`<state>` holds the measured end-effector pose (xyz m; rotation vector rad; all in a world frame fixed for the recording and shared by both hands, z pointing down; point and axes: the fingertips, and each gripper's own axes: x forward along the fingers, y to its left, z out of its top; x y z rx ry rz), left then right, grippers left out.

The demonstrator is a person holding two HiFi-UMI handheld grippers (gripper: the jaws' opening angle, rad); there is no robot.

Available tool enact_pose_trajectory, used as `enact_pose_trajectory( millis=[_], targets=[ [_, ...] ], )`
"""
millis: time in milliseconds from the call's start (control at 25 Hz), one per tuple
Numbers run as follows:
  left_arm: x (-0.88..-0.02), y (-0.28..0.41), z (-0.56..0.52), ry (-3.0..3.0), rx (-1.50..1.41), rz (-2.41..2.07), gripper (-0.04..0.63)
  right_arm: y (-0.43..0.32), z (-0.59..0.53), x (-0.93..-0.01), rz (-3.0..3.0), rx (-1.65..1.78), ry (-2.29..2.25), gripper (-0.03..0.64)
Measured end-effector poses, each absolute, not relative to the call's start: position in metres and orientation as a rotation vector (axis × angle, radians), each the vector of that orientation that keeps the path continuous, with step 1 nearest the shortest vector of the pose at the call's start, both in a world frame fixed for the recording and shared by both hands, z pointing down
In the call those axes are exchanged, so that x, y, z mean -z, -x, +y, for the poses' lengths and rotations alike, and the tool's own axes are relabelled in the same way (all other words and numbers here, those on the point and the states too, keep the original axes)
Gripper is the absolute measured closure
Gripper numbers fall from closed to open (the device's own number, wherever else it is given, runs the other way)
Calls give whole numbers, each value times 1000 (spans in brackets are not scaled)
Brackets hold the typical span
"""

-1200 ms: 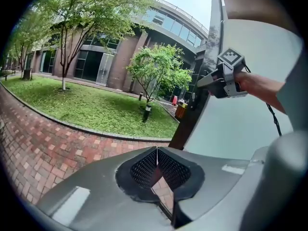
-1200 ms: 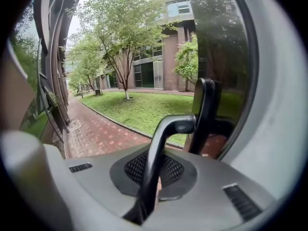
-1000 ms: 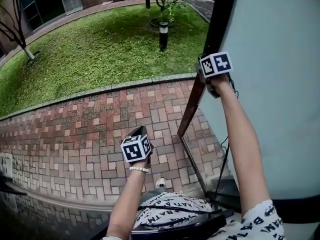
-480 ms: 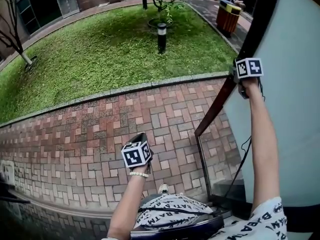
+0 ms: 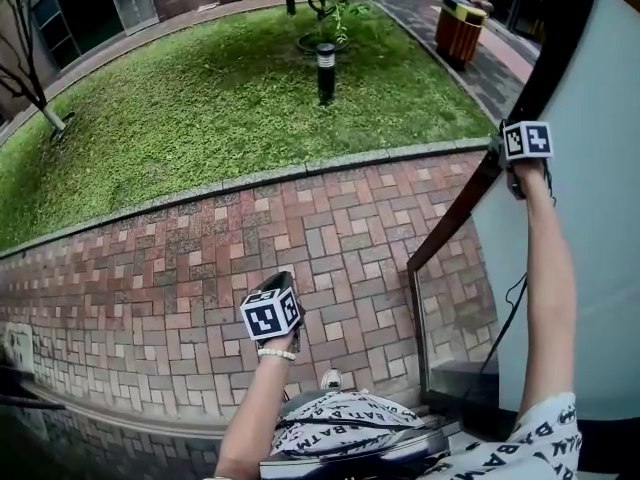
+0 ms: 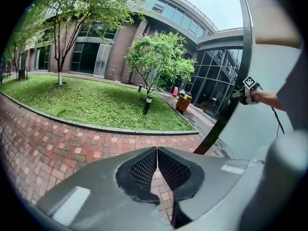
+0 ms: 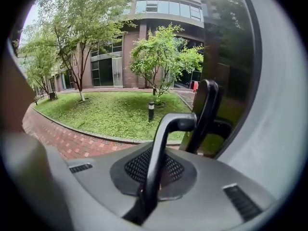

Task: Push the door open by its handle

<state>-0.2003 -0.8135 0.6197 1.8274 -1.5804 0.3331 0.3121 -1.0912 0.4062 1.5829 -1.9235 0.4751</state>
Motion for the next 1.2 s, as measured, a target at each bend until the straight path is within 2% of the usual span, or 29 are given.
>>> enact_pose_trajectory(
  millis=[560, 640, 760, 920, 1120, 1160, 1200],
  targets=[
    [-608, 191, -811, -1856, -303, -1562, 591, -304, -1091, -405, -1899, -489, -1614, 612],
    [-603, 190, -807, -1863, -291, -1564, 591, -306, -1088, -400, -1878, -487, -1632, 574],
    [-594, 190, -796, -1874, -279, -1573, 591, -308, -1070, -388, -1873, -426, -1639, 456],
    [-589, 189, -777, -1881, -269, -1584, 591, -307, -1024, -357, -1943, -290, -1738, 454],
    [-578, 167, -736, -1918, -253, -1569, 591, -287, -940, -369, -1925, -65, -1863, 471],
    [-573, 161, -726, -1930, -252, -1569, 591, -275, -921, -382, -1960, -88, -1828, 604],
    [-568, 154, -714, -1942, -251, -1570, 591, -263, -903, -395, -2006, -130, -1784, 616]
  ],
)
